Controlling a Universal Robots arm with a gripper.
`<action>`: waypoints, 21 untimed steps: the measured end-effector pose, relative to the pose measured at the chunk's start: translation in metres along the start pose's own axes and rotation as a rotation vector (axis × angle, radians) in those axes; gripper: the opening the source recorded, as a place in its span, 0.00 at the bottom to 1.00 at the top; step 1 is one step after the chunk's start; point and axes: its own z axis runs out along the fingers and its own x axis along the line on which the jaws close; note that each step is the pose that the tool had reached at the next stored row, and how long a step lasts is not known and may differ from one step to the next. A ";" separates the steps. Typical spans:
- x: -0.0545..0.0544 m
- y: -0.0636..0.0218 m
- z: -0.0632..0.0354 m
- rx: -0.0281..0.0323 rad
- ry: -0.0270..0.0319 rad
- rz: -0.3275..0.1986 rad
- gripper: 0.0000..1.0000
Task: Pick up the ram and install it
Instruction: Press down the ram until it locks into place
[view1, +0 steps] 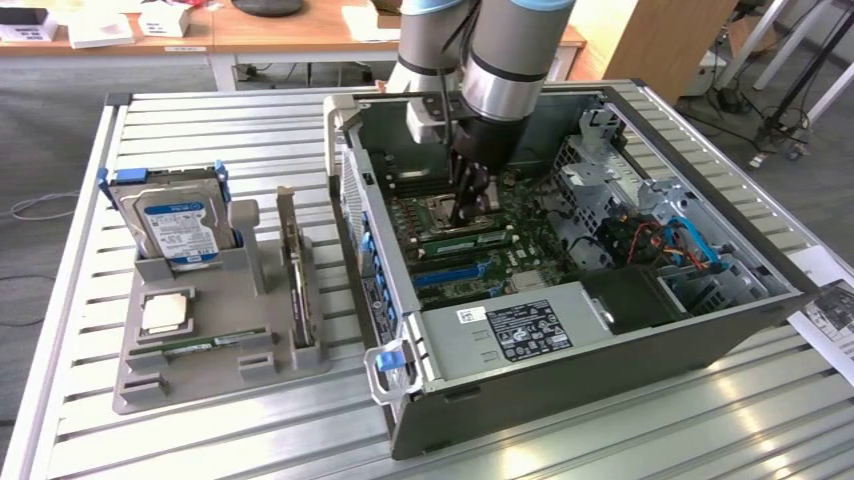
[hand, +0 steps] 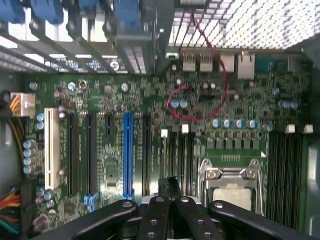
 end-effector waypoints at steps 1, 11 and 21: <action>0.000 -0.0026 -0.0001 0.0000 0.0000 0.000 0.11; 0.000 -0.0282 -0.0007 0.0000 0.0001 0.000 0.11; 0.000 -0.0390 -0.0009 0.0000 0.0000 0.000 0.11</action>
